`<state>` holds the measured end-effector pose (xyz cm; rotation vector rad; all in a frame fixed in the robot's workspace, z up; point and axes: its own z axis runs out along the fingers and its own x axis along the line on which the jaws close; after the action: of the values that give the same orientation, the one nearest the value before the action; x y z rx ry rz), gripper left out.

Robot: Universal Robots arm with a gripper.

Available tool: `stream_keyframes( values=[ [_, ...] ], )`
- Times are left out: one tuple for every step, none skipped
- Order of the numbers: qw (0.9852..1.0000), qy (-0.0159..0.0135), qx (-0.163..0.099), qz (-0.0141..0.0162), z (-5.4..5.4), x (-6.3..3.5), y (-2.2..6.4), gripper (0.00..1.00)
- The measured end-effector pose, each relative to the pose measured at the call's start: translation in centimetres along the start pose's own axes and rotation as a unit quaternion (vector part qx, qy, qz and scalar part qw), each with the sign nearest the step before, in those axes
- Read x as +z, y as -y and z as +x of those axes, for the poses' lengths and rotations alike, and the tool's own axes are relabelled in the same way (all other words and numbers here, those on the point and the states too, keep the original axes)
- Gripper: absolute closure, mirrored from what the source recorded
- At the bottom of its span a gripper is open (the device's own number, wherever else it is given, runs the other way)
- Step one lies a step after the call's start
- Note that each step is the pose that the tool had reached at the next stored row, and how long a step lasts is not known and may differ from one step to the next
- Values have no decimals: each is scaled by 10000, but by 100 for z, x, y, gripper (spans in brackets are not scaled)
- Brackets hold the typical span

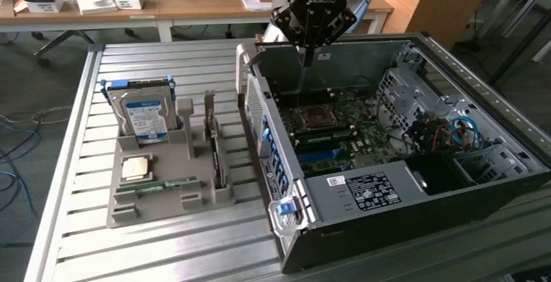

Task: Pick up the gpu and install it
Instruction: 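Reach for the gpu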

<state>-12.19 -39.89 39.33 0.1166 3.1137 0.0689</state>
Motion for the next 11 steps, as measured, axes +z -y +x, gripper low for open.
stream_keyframes(
  values=[
    [10000, 0, 0, 0, 0, 0, 0, 89],
    [10000, 0, 0, 0, 0, 0, 0, 89],
    [10000, 0, 0, 0, 1, 0, 0, 89],
    [10000, 1, 1, 0, 5, 1, 0, 89],
    [10000, 1, 1, -1, 13, 1, 1, 89],
    [10000, 0, 0, 0, 23, 0, 2, 89],
    [10000, 0, 0, 0, 34, 0, 3, 89],
    [10000, 0, 0, 0, 47, 0, 4, 89],
    [10000, 0, 0, 0, 59, -1, 5, 89],
    [10000, 0, 0, 0, 73, -1, 6, 89],
    [10000, 0, 0, 0, 90, -1, 7, 89]
  ],
)
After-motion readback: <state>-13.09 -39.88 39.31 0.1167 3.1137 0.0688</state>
